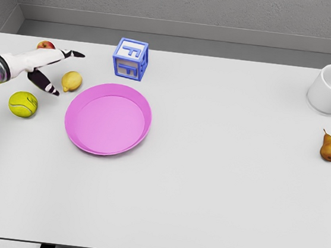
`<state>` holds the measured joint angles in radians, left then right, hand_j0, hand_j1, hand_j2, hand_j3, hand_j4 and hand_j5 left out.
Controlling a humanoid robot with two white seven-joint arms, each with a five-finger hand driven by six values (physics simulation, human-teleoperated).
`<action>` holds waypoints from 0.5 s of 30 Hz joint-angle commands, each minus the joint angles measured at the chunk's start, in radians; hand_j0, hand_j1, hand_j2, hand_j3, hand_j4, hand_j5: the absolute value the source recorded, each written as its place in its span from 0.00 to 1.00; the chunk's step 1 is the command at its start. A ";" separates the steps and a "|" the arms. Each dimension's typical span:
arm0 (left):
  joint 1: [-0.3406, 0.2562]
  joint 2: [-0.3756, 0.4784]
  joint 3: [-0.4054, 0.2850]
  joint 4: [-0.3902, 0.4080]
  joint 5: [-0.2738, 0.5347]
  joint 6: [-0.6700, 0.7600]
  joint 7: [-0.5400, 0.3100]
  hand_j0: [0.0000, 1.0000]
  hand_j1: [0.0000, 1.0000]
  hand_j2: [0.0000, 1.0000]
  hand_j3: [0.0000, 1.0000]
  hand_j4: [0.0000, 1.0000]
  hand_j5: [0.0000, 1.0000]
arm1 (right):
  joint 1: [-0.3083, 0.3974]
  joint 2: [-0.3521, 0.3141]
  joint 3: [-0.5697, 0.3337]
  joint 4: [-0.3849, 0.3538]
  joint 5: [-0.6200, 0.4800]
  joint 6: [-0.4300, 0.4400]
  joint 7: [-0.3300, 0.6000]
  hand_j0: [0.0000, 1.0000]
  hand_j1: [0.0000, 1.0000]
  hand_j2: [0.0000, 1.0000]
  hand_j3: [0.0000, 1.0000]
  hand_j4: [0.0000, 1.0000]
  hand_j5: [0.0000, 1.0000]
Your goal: Put the lemon on the plate with left arm
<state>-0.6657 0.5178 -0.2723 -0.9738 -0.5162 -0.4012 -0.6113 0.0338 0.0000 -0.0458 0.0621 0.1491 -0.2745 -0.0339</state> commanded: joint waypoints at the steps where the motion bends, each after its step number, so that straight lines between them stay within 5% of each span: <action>1: -0.002 -0.009 0.001 0.026 -0.005 0.002 0.000 1.00 1.00 1.00 1.00 1.00 1.00 | 0.000 0.000 0.000 0.001 0.000 0.000 0.000 1.00 1.00 1.00 1.00 1.00 1.00; 15: -0.034 -0.050 -0.001 0.081 -0.064 0.004 0.005 1.00 1.00 1.00 1.00 1.00 1.00 | 0.000 0.000 0.000 0.001 0.000 0.000 0.000 1.00 1.00 1.00 1.00 1.00 1.00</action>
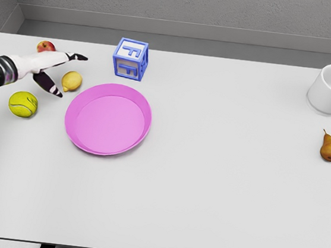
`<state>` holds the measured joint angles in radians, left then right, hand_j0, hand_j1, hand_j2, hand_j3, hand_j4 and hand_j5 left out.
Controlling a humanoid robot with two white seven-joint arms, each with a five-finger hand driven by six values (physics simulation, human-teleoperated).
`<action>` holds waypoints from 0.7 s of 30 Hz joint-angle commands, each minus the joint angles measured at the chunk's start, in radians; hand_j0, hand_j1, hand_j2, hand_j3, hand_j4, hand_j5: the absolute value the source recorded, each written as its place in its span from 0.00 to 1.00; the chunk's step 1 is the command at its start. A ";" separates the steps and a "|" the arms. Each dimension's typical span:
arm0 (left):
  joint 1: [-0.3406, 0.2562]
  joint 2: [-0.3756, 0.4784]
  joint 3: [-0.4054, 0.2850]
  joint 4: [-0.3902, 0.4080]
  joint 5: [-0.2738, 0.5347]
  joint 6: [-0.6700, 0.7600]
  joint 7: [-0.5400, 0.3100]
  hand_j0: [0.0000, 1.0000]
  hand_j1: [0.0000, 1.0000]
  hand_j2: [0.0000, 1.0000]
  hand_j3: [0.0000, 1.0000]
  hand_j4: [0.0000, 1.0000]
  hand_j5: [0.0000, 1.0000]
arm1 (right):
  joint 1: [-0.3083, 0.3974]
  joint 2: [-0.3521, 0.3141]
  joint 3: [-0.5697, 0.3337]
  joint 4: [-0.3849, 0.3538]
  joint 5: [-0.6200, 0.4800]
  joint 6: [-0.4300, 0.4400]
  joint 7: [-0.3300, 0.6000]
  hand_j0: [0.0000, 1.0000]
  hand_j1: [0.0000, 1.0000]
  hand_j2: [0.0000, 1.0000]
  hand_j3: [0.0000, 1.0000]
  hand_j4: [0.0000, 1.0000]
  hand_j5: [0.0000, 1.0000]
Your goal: Put the lemon on the plate with left arm
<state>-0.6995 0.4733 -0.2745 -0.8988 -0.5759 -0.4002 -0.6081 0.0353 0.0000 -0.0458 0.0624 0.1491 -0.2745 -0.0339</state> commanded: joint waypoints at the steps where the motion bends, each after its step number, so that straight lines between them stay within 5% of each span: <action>1: 0.000 -0.005 -0.003 0.006 -0.004 0.003 0.002 1.00 1.00 1.00 1.00 1.00 1.00 | 0.000 0.000 0.000 0.001 0.000 0.000 0.000 1.00 1.00 1.00 1.00 1.00 1.00; 21: -0.015 -0.024 -0.020 0.038 -0.006 0.001 0.004 0.95 0.95 0.95 0.95 0.95 0.95 | -0.002 0.000 0.000 -0.001 0.000 0.000 0.000 1.00 1.00 1.00 1.00 1.00 1.00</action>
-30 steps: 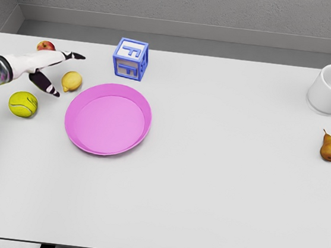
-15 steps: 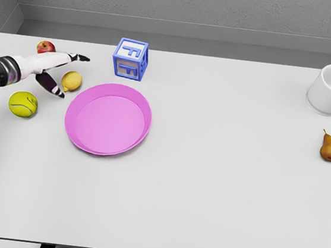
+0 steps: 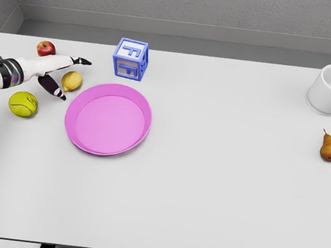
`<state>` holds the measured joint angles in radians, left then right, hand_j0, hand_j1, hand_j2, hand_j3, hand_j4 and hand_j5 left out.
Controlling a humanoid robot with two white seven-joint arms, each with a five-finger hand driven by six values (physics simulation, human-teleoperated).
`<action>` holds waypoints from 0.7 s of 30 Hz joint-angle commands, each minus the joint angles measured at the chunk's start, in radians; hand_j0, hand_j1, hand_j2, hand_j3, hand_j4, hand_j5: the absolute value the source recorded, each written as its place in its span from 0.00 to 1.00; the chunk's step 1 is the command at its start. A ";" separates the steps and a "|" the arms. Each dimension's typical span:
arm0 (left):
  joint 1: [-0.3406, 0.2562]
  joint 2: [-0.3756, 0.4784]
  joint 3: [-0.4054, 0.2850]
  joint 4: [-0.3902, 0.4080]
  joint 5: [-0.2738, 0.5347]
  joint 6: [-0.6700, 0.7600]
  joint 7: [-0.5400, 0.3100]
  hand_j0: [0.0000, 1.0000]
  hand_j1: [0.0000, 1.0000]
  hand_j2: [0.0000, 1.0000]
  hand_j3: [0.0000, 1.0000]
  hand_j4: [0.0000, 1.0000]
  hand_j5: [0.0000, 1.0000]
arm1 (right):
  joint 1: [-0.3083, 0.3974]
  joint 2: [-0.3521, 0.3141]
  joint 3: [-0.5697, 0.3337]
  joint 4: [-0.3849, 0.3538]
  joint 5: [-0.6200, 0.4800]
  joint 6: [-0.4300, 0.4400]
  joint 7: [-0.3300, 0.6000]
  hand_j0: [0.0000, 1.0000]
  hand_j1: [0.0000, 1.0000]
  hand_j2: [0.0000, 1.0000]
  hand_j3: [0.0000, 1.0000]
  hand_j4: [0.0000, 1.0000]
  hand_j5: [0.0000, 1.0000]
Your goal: Put the lemon on the plate with left arm
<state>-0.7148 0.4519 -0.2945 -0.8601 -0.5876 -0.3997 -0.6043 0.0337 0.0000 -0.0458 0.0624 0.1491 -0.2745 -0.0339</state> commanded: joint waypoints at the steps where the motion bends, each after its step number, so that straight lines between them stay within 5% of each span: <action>1: 0.000 -0.002 0.000 0.000 0.008 0.001 0.000 0.92 0.92 0.92 0.92 0.92 0.92 | 0.002 0.000 0.000 -0.001 0.000 0.000 0.000 1.00 1.00 1.00 1.00 1.00 1.00; 21: 0.003 0.007 -0.002 0.000 0.023 0.001 0.000 0.84 0.84 0.84 0.84 0.84 0.84 | 0.000 0.000 0.000 -0.001 0.000 0.000 0.000 1.00 1.00 1.00 1.00 1.00 1.00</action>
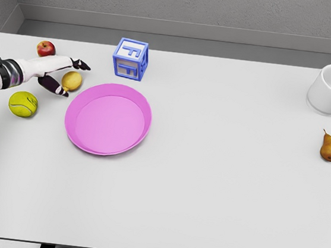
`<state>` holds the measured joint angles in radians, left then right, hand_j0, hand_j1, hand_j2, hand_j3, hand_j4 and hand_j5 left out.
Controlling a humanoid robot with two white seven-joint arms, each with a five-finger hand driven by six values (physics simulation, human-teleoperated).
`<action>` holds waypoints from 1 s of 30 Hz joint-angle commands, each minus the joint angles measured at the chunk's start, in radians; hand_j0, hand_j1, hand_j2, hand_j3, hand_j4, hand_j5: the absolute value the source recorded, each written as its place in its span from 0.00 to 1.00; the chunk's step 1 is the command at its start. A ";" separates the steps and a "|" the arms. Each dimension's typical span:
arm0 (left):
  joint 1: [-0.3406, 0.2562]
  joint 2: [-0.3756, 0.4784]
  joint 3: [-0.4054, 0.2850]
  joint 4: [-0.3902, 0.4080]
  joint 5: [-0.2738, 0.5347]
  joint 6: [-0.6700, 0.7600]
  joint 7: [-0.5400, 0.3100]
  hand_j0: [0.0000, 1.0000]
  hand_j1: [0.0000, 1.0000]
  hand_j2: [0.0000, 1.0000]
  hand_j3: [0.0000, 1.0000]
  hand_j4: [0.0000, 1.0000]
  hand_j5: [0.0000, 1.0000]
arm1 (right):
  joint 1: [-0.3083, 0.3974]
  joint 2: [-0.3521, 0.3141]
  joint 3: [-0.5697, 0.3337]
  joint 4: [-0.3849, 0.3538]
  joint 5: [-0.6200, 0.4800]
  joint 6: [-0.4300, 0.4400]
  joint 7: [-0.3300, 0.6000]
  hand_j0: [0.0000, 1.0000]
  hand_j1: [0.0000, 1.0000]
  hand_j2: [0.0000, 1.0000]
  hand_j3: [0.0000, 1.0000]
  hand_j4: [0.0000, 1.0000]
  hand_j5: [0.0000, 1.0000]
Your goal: Put the lemon on the plate with left arm
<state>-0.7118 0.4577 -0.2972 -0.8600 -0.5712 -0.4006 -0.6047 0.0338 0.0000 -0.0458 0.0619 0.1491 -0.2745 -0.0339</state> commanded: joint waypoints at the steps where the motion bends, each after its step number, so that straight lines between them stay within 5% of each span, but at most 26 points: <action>1: 0.000 0.001 0.001 -0.001 0.007 0.002 0.000 0.84 0.84 0.84 0.84 0.84 0.84 | 0.000 0.000 0.000 0.001 0.000 0.000 0.000 1.00 1.00 1.00 1.00 1.00 1.00; 28: 0.005 0.001 0.001 -0.001 0.005 0.003 0.000 0.76 0.76 0.76 0.76 0.76 0.76 | 0.000 0.000 0.000 0.001 0.000 0.000 0.000 1.00 1.00 1.00 1.00 1.00 1.00; 30: 0.005 0.001 0.001 -0.001 0.007 0.003 0.000 0.70 0.70 0.70 0.70 0.70 0.70 | 0.000 0.000 0.000 0.001 0.000 0.000 0.000 1.00 1.00 1.00 1.00 1.00 1.00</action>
<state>-0.7087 0.4581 -0.2976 -0.8600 -0.5704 -0.3995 -0.6049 0.0353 0.0000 -0.0458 0.0625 0.1491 -0.2745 -0.0339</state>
